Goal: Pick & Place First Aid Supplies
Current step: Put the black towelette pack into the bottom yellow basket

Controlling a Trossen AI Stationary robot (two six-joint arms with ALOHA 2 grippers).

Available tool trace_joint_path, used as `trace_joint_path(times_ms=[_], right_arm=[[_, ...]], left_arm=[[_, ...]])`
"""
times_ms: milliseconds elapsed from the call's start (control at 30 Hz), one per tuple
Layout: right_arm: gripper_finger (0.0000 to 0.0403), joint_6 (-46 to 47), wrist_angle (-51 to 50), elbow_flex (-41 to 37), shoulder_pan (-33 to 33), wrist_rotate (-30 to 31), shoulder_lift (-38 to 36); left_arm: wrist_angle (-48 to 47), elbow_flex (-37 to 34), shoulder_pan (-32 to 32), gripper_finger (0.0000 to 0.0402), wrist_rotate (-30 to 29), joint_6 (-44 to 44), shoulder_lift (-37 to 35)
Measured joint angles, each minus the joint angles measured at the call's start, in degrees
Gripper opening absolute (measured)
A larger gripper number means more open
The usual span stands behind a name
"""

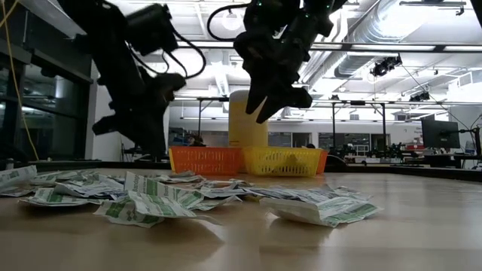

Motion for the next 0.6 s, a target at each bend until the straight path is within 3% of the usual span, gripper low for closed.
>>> trace_joint_path(times_ms=[167,367,600], right_arm=[[0.0144,-1.9,-0.3,0.0,0.2,-0.1,0.0],[0.0144,-5.1,-0.8,0.0,0.6,-1.7,0.0],[0.0144,-7.9,-1.0,0.0,0.6,-1.8,0.0]], left_arm=[[1.4,0.0,3.9,0.0085,1.1,-3.7,1.6],[1.8,0.0,9.0,0.0093,6.9,-2.5,1.9],[3.3,0.0,12.1,0.0157,13.7,-0.8,3.0]])
